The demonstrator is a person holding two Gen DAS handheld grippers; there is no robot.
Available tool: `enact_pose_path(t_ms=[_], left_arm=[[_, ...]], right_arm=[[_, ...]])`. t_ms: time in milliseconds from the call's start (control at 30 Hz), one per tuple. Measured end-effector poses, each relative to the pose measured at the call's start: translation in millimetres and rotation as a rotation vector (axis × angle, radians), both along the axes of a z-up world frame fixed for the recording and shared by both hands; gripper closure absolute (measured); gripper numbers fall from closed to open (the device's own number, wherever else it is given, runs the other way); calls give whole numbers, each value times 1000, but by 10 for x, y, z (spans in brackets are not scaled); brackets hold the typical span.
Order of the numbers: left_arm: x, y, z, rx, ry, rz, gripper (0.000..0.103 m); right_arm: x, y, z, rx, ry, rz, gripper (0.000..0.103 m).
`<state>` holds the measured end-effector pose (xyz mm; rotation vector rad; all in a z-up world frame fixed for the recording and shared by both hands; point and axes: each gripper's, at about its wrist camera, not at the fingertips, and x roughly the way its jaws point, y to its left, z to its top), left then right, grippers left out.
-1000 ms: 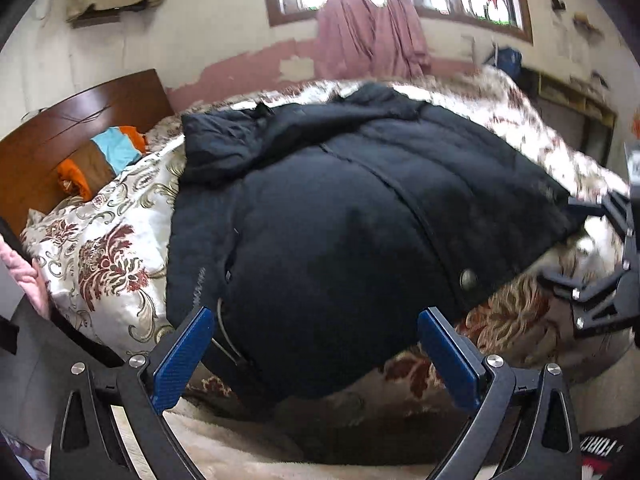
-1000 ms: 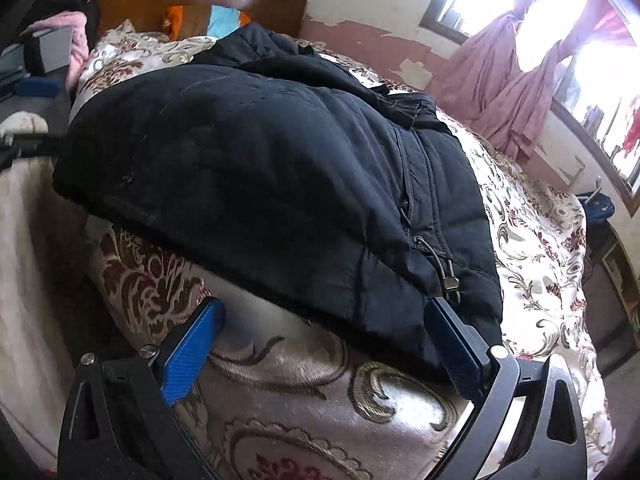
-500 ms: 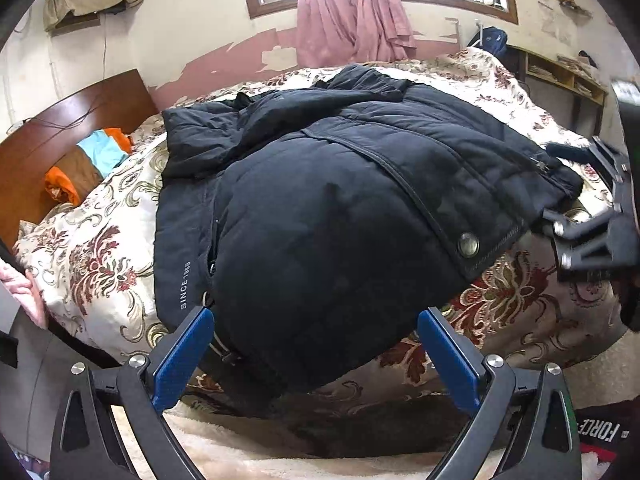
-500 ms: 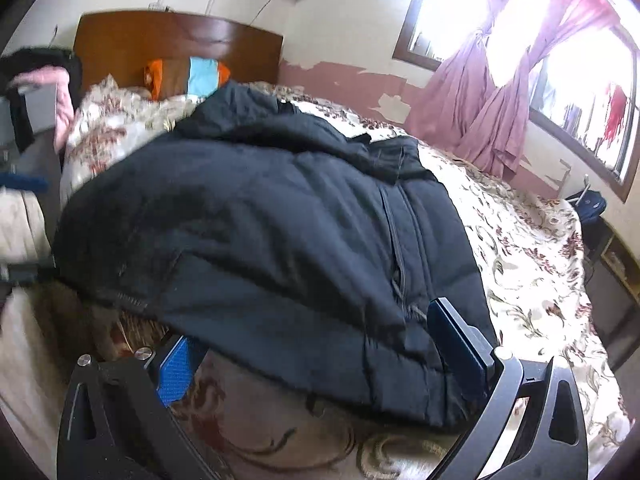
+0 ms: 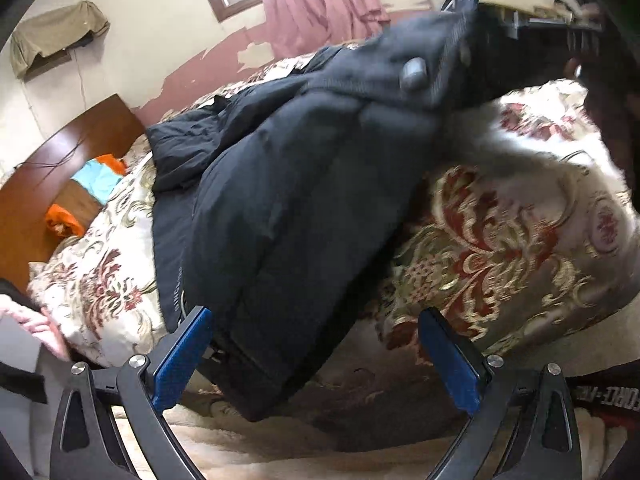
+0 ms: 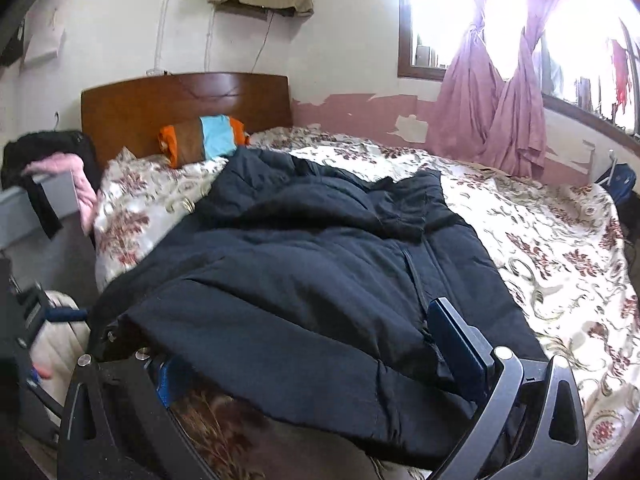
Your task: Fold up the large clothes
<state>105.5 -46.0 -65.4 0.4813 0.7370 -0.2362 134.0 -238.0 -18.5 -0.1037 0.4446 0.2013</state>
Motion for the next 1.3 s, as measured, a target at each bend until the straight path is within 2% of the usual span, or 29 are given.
enact_pose_path(t_ms=[200,367,433,500,567,700,800,900,1033,1167,1300], left_arm=[[212,41,-44,145,-28,163,1],[191,146,82,143,-124,205,1],[162,184,155,120,-173,208,16],[161,229,223,117,-220,211,44],[208,302,333,112,-275,220,54],[369,519,678,-14,-335,220,73],[545,607,911,-87,-356,207,77],[746,613,1108,-132,-372,159,79],[1003,547,1273,-143,-387,104,80],[1220,383,1393,-136,-398,66,81],[1457,273,1497,-145,-406,57,81]], right_arm=[[146,62,123,40,-35,20,2],[210,103,149,63,-45,30,2],[230,112,153,63,-49,34,2],[233,122,154,54,-55,36,2],[235,135,161,42,-65,33,2],[237,123,190,29,-85,20,2],[230,118,194,7,-105,5,2],[189,145,186,-58,-139,-17,2],[139,186,183,-125,-172,-36,2],[99,207,148,-151,-182,-43,2],[37,211,54,-257,-200,-97,2]])
